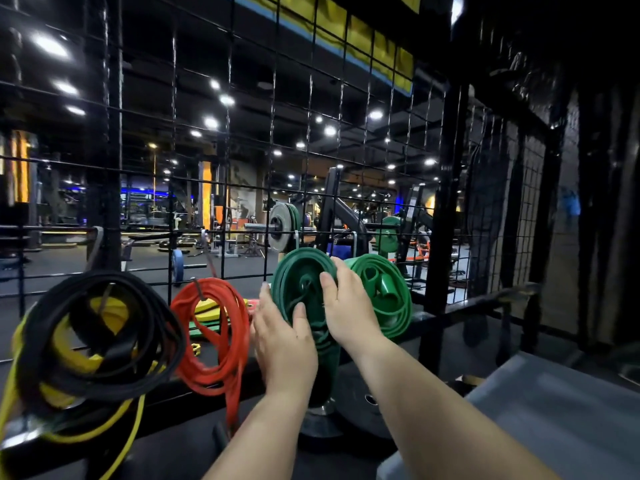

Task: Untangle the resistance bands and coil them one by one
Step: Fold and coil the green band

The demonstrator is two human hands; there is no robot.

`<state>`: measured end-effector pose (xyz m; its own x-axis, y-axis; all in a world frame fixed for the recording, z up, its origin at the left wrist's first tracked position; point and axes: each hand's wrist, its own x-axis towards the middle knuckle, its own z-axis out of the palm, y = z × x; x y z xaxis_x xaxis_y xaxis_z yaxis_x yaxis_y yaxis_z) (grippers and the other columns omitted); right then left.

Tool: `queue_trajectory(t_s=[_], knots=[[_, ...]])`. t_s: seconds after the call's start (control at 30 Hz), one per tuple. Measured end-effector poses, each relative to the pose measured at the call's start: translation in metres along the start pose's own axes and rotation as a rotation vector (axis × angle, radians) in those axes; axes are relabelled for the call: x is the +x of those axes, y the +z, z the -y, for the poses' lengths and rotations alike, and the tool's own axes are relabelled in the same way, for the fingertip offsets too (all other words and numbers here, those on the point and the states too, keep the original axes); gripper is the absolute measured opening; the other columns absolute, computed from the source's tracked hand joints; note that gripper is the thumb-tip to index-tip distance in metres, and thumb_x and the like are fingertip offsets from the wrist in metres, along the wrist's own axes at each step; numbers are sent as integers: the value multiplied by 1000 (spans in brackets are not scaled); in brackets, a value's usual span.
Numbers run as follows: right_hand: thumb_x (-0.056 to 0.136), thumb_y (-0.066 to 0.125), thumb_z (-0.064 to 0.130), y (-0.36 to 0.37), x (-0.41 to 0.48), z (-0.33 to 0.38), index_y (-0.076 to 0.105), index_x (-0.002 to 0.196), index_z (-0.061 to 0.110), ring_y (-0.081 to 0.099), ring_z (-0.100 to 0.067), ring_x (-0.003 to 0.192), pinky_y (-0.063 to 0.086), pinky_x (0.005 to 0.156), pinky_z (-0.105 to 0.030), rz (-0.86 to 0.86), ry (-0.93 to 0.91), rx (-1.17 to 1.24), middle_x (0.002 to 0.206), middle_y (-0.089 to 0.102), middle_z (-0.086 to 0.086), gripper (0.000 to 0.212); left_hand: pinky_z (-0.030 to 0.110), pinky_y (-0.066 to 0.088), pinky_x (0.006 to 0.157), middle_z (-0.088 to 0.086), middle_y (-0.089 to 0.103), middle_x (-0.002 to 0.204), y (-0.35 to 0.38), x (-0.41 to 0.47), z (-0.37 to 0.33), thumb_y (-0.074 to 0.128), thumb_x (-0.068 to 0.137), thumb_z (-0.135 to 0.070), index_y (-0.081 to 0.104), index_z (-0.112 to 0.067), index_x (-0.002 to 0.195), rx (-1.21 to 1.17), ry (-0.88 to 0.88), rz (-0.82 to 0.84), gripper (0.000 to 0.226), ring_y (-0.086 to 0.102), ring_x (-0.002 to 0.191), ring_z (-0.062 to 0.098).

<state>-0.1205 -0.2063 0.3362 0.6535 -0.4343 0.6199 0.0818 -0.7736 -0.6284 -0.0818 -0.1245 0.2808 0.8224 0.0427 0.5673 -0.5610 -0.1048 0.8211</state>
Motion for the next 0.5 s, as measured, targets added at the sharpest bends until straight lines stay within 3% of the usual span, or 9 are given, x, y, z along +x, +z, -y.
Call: queue_trajectory(t_s=[0.2, 0.5], knots=[[104, 37, 37, -5, -9, 0, 24, 153, 17, 34, -18, 140, 31, 109, -30, -6, 40, -52, 154, 34, -4, 54, 42, 15, 117, 5, 20, 159, 0, -5, -12, 43, 100, -34, 11, -24, 154, 129, 53, 39, 64, 13, 147, 23], [103, 32, 44, -4, -4, -15, 23, 152, 16, 24, -19, 140, 22, 116, -38, -53, -91, -264, 150, 37, -1, 57, 47, 18, 115, 1, 12, 161, 11, -9, -10, 37, 98, -40, 8, -21, 155, 255, 89, -20, 67, 11, 146, 24]])
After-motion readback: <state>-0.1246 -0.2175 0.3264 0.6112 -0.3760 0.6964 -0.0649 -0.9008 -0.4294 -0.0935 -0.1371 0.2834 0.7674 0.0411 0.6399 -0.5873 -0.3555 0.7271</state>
